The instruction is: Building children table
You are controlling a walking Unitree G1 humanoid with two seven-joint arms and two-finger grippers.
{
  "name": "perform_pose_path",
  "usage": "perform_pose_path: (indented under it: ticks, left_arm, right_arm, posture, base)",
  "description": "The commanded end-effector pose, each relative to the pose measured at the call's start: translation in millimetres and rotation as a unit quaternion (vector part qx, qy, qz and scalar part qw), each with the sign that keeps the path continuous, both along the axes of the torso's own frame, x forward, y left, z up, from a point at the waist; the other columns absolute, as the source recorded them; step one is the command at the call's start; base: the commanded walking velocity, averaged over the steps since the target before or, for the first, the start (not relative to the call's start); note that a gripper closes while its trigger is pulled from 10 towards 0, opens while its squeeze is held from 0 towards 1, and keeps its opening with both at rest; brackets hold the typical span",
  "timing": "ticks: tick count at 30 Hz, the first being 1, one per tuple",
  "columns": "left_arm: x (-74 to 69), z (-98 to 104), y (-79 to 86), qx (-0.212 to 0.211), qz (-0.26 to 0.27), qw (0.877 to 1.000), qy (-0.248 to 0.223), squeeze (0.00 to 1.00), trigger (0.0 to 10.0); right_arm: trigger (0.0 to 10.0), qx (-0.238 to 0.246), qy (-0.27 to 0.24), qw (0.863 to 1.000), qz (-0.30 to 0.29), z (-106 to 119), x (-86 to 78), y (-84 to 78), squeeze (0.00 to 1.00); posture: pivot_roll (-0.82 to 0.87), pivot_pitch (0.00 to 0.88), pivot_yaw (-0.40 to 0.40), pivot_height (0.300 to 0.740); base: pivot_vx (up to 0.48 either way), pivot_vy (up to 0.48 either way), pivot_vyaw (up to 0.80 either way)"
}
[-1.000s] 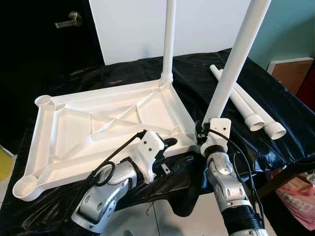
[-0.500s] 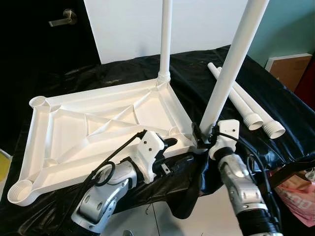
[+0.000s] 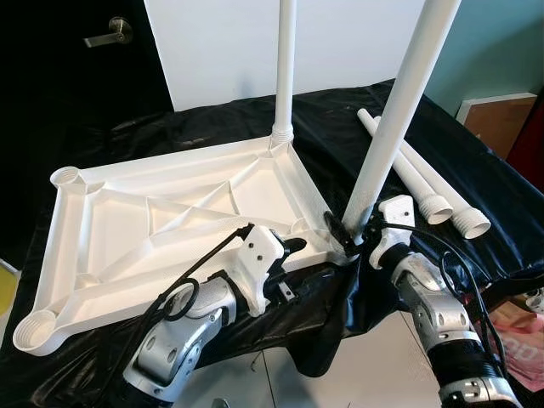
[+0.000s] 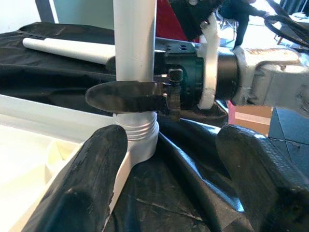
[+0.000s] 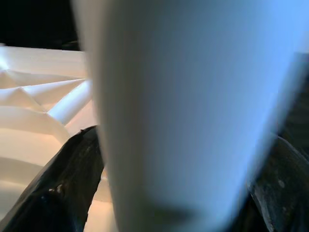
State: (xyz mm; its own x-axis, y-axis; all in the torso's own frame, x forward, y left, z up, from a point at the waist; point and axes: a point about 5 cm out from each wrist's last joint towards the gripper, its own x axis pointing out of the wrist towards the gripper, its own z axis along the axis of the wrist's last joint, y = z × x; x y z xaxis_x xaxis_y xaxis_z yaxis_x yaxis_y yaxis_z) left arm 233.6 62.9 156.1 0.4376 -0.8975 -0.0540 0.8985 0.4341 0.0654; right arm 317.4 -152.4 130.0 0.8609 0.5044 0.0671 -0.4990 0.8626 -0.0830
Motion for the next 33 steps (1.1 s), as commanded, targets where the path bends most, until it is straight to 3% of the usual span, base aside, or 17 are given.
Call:
perform_pose_path:
  ticks: [1,3,4,5,6,7,16,17,18,19,24,33]
  left_arm:
    - [1.1,-1,0.7,0.005,-0.006,1.000,0.002,0.00,10.0]
    - [1.1,-1,0.7,0.005,-0.006,1.000,0.002,0.00,10.0]
    - [1.5,0,1.7,0.006,-0.004,1.000,0.001,0.00,10.0]
    - [1.7,0,2.6,0.007,-0.003,1.000,0.000,0.00,10.0]
    - [1.7,0,2.6,0.007,-0.003,1.000,0.000,0.00,10.0]
    - [1.7,0,3.0,0.007,-0.002,1.000,0.000,0.00,10.0]
    - [-0.5,0,1.9,0.006,-0.003,1.000,0.002,0.00,10.0]
    - [-0.8,-1,1.8,0.006,-0.004,1.000,0.003,0.00,10.0]
    - [-0.8,-1,1.8,0.006,-0.004,1.000,0.003,0.00,10.0]
    - [-1.1,-1,1.7,0.006,-0.005,1.000,0.003,0.00,10.0]
    - [-1.1,-1,1.4,0.006,-0.006,1.000,0.004,0.00,10.0]
    - [-2.0,-2,-0.2,0.008,-0.011,1.000,0.005,0.00,10.0]
  right_arm:
    - [10.0,-0.010,-0.001,1.000,0.030,0,1.8,3.9,0.00]
    - [10.0,-0.010,-0.001,1.000,0.030,0,1.8,3.9,0.00]
    - [8.8,-0.017,0.001,0.999,0.039,-1,2.7,4.0,0.00]
    - [0.9,-0.022,0.004,0.999,0.045,-2,3.9,2.7,0.00]
    - [0.9,-0.022,0.004,0.999,0.045,-2,3.9,2.7,0.00]
    - [0.0,-0.024,0.007,0.999,0.048,-3,4.7,1.4,0.00]
    - [0.0,-0.028,0.011,0.998,0.048,-6,5.0,-2.3,0.00]
    - [2.6,-0.028,0.013,0.998,0.046,-8,4.7,-3.0,0.00]
    - [2.6,-0.028,0.013,0.998,0.046,-8,4.7,-3.0,0.00]
    - [10.0,-0.027,0.018,0.999,0.043,-9,4.4,-3.5,0.00]
    - [10.0,-0.027,0.020,0.999,0.041,-10,4.6,-4.0,0.00]
    - [10.0,-0.019,0.024,0.999,-0.038,-17,4.4,-5.2,0.00]
  posture:
    - [0.00,0.007,-0.014,0.740]
    - [0.00,0.007,-0.014,0.740]
    - [0.00,0.006,-0.015,0.740]
    - [0.01,0.007,-0.018,0.740]
    - [0.01,0.007,-0.018,0.740]
    - [0.01,0.007,-0.018,0.740]
    - [0.01,0.012,-0.015,0.740]
    - [0.01,0.012,-0.015,0.740]
    - [0.01,0.012,-0.015,0.740]
    - [0.00,0.012,-0.014,0.740]
    - [0.00,0.011,-0.013,0.740]
    - [0.00,0.001,-0.019,0.740]
  base:
    - [0.000,0.000,0.00]
    - [0.000,0.000,0.00]
    - [0.000,0.000,0.00]
    - [0.000,0.000,0.00]
    - [0.000,0.000,0.00]
    - [0.000,0.000,0.00]
    - [0.000,0.000,0.00]
    - [0.000,0.000,0.00]
    - [0.000,0.000,0.00]
    - [0.000,0.000,0.00]
    - [0.000,0.000,0.00]
    - [0.000,0.000,0.00]
